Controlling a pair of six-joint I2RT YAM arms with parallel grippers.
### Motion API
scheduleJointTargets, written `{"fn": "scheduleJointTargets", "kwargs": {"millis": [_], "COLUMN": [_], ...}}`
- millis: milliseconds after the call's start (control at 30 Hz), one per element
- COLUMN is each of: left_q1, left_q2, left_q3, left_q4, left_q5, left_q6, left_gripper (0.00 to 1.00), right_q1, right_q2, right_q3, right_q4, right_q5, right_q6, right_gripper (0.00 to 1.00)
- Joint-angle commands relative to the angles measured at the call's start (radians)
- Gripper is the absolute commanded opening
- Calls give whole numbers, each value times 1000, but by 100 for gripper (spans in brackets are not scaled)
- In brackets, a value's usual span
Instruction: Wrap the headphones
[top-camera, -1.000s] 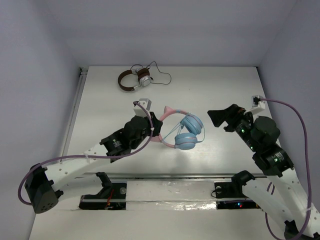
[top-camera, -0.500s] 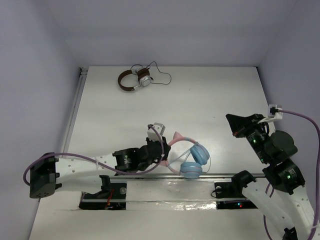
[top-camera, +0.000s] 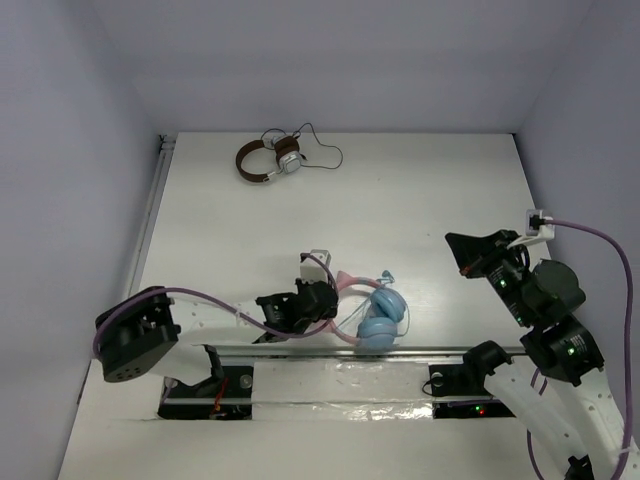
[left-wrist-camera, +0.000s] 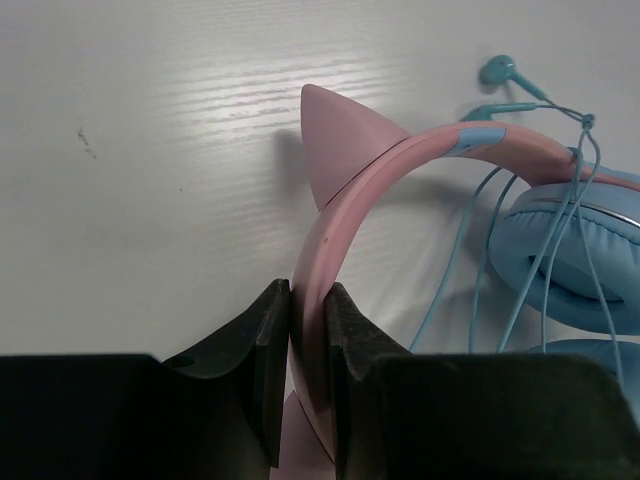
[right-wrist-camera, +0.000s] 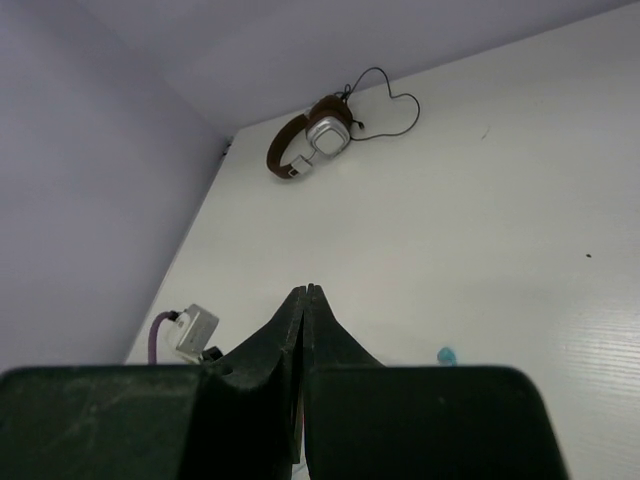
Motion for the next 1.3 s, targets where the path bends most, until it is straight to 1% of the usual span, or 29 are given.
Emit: {"fn": "scheduleJointTargets", "kwargs": {"millis": [0, 167, 233, 300, 333, 400, 500, 533, 600, 633, 700, 733, 800, 833, 867, 933, 1033, 1067, 1100, 1133, 1167, 1200, 1233, 1267], "left_q1": [50, 88, 122, 154, 166, 189, 240, 252, 292, 307, 343, 343, 355, 355, 355, 355, 355, 355, 355, 355, 355, 355, 355, 355], "left_q2": [43, 100, 121, 144, 155, 180, 198, 198, 193, 192, 189, 184, 157, 141, 122, 34, -131, -180, -272, -317, -364, -448, -486, -524], "left_q3": [43, 85, 91, 97, 99, 108, 118, 120, 131, 135, 160, 166, 171, 171, 172, 168, 175, 184, 191, 194, 197, 203, 209, 226], "left_q4": [178, 220, 230, 252, 269, 276, 295, 301, 310, 312, 307, 300, 293, 269, 249, 199, 114, 96, 80, 59, 51, 31, -19, -41], "left_q5": [19, 17, 19, 28, 42, 46, 58, 60, 60, 65, 78, 97, 103, 100, 94, 83, 53, 42, 37, 34, 36, 29, 11, -3], "left_q6": [-18, 19, 23, 37, 45, 65, 100, 109, 140, 147, 158, 161, 167, 172, 177, 187, 209, 217, 230, 238, 247, 249, 240, 230], "left_gripper": [0, 0, 1, 4, 9, 11, 19, 24, 28, 32, 38, 48, 60, 73, 77, 83, 85, 85, 85, 93, 98, 99, 99, 99], "right_q1": [-2, -2, -2, -2, -2, -2, -2, -2, -2, -2, -2, -2, -2, -2, -2, -2, -2, -2, -2, -2, -2, -2, -2, -2], "right_q2": [-5, 4, 15, 19, 25, 30, 47, 51, 70, 77, 100, 108, 128, 134, 137, 146, 148, 147, 143, 136, 131, 127, 120, 111], "right_q3": [-17, -23, -22, -20, -23, -23, -26, -28, -31, -32, -31, -28, -6, 3, 14, 58, 112, 145, 164, 179, 214, 233, 250, 285], "right_q4": [53, 59, 60, 68, 68, 76, 88, 93, 117, 128, 162, 169, 192, 197, 203, 198, 163, 139, 123, 111, 76, 58, 44, 12], "right_q5": [-32, -39, -45, -45, -47, -47, -49, -49, -49, -55, -59, -61, -91, -102, -108, -116, -79, -37, -12, 22, 110, 158, 192, 244], "right_q6": [-2, -2, -5, -5, -5, -5, -3, -2, 4, 13, 21, 27, 32, 35, 35, 23, -6, -14, -20, -29, -29, -29, -46, -51], "right_gripper": [0, 0, 0, 0, 0, 0, 0, 0, 0, 0, 0, 0, 0, 0, 0, 0, 5, 14, 23, 35, 60, 77, 99, 100]}}
